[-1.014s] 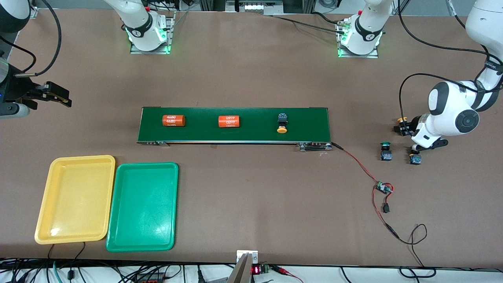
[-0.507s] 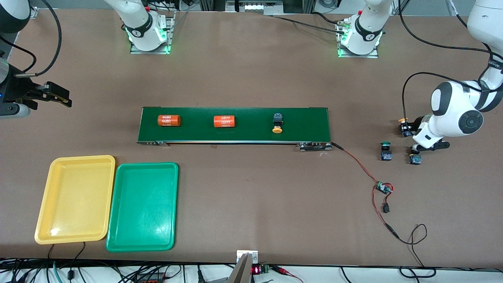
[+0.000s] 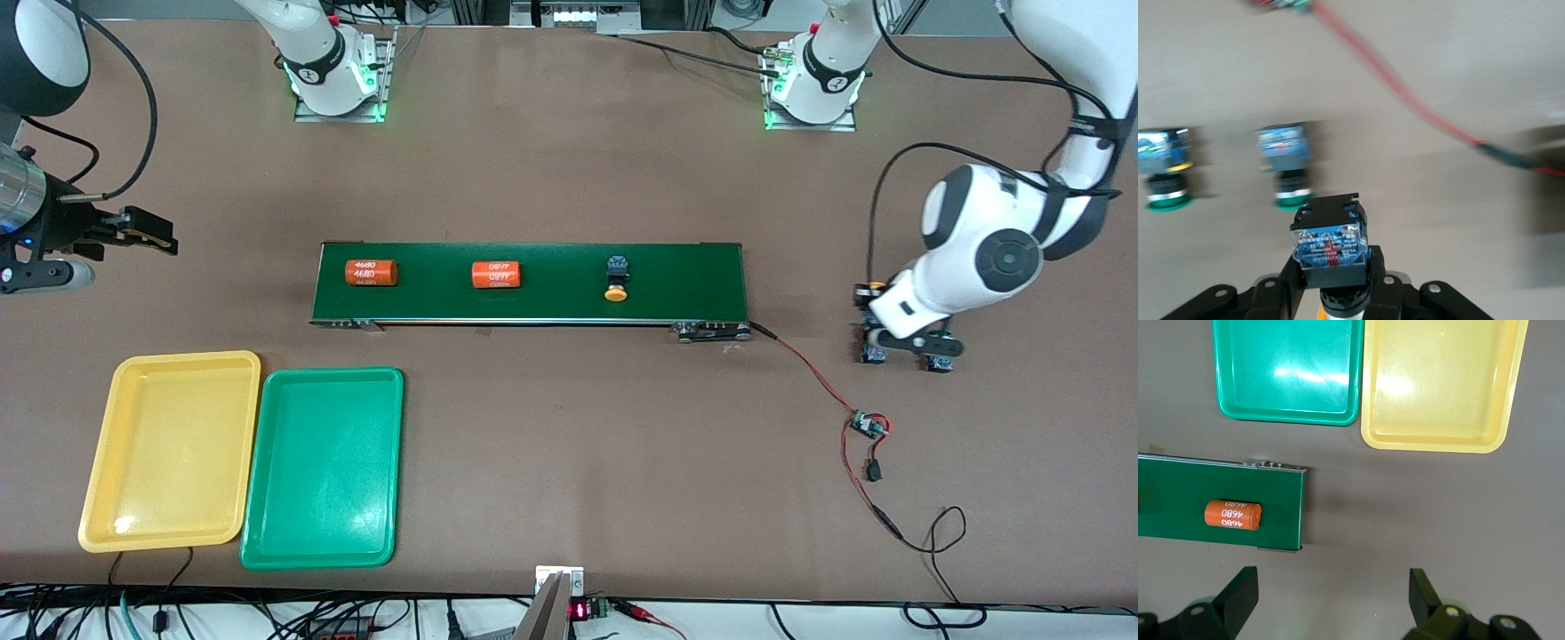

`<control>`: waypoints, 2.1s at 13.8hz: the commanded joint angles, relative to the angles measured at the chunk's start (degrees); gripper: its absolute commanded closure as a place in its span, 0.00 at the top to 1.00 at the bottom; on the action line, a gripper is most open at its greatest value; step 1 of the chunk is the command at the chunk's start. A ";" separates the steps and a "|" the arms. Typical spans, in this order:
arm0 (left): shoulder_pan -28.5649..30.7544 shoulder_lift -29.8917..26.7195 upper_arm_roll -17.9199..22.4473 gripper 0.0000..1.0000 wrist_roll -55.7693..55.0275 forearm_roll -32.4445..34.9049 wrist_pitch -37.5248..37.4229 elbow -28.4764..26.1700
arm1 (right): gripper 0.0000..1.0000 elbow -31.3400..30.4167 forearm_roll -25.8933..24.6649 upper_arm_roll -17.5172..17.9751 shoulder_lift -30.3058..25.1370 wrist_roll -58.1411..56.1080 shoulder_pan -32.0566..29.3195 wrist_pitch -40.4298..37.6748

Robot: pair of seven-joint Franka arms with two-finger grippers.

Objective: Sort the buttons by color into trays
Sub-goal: 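Carry the green-capped button onto the conveyor belt, then release the green button while the right gripper grasps the yellow button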

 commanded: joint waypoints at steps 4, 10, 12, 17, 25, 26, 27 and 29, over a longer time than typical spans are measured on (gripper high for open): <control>-12.47 1.14 0.53 0.00 -1.69 -7.19 -2.17 5.38 | 1.00 1.32 -0.65 0.36 0.72 -0.02 -0.47 -1.22; -20.93 6.15 0.71 0.00 -6.52 -11.95 4.14 5.56 | 1.00 1.31 -0.65 0.36 0.89 -0.20 -0.65 -1.58; -23.03 7.47 0.71 0.00 -8.20 -11.87 4.59 5.47 | 1.00 1.32 -0.56 0.36 1.16 -0.20 -0.74 -1.58; -25.50 8.09 0.71 0.04 -10.49 -11.25 5.39 5.30 | 1.00 0.53 0.05 0.28 2.03 0.33 -0.82 -2.80; -25.33 5.38 1.23 1.00 -10.49 -11.87 6.27 5.65 | 1.00 -3.43 4.27 0.80 0.89 3.47 0.05 -2.10; -23.32 4.06 1.41 1.00 -10.40 -11.69 6.09 5.47 | 1.00 -3.52 4.54 0.89 0.89 3.75 -0.03 -2.10; -20.43 3.61 1.41 1.00 -10.49 -11.60 5.92 5.30 | 1.00 -3.78 4.63 0.89 0.89 3.76 0.23 -1.75; -15.16 4.13 1.76 1.00 -10.32 -11.16 5.91 5.12 | 1.00 -5.35 4.63 0.89 0.46 4.72 3.03 -0.44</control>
